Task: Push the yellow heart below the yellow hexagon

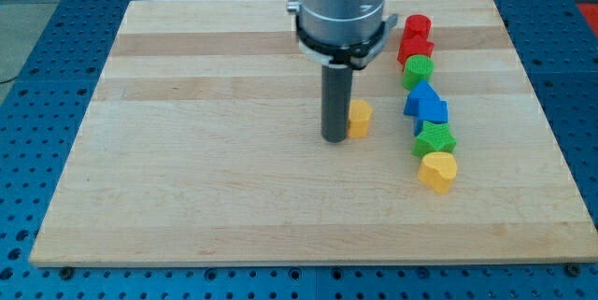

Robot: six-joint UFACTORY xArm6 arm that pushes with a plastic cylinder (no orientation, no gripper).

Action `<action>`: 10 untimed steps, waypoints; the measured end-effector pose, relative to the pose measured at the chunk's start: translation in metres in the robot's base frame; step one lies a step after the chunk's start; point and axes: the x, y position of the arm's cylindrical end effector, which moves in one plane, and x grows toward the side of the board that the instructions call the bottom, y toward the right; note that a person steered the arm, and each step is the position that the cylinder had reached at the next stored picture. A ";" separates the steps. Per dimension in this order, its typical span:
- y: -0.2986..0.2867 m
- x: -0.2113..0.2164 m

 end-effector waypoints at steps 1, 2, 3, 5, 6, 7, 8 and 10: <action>0.018 -0.002; 0.013 0.001; 0.010 0.035; 0.089 0.134; 0.187 0.119; 0.186 0.099; 0.145 0.099; 0.120 0.072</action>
